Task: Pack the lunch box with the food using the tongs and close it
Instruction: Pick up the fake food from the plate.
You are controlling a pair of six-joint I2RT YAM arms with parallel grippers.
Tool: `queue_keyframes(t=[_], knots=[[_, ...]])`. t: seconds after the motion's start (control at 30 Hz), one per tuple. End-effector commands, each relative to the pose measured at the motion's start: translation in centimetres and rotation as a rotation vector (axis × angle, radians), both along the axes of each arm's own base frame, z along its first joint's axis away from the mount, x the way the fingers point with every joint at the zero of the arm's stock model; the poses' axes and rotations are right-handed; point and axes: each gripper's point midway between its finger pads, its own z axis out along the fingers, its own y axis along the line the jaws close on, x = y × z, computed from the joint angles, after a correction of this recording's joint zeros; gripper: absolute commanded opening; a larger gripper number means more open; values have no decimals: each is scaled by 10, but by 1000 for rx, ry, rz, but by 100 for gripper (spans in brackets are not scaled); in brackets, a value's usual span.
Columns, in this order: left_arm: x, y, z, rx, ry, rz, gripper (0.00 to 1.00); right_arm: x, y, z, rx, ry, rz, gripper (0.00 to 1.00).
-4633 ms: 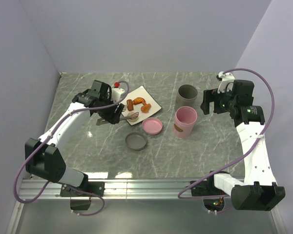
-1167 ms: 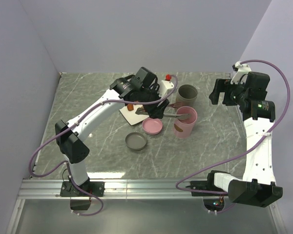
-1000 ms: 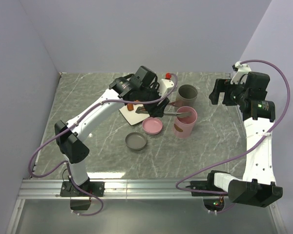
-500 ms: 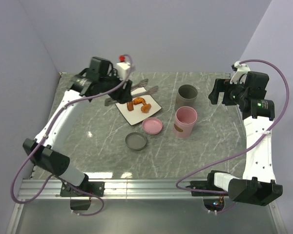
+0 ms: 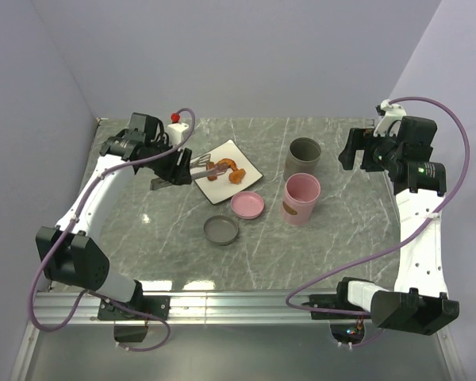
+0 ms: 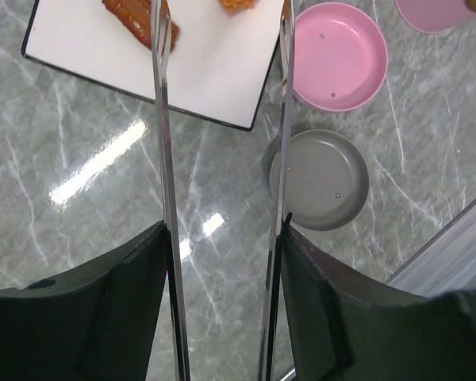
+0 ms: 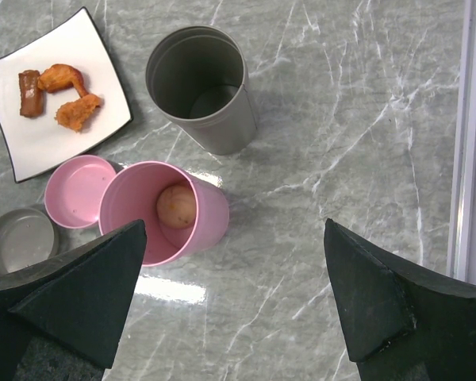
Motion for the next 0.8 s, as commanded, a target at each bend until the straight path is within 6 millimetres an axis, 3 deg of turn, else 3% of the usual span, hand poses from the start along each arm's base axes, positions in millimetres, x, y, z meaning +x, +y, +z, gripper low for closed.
queue_keyframes(t=[0.0, 0.27, 0.77], knots=[[12, -11, 4, -37, -46, -52, 62, 1, -2, 6, -4, -21, 0, 100], [34, -18, -33, -9, 18, -64, 61, 2, -2, 2, -3, -9, 1, 100], [53, -47, -62, 53, 26, -97, 60, 4, -3, -2, -7, -1, -1, 100]])
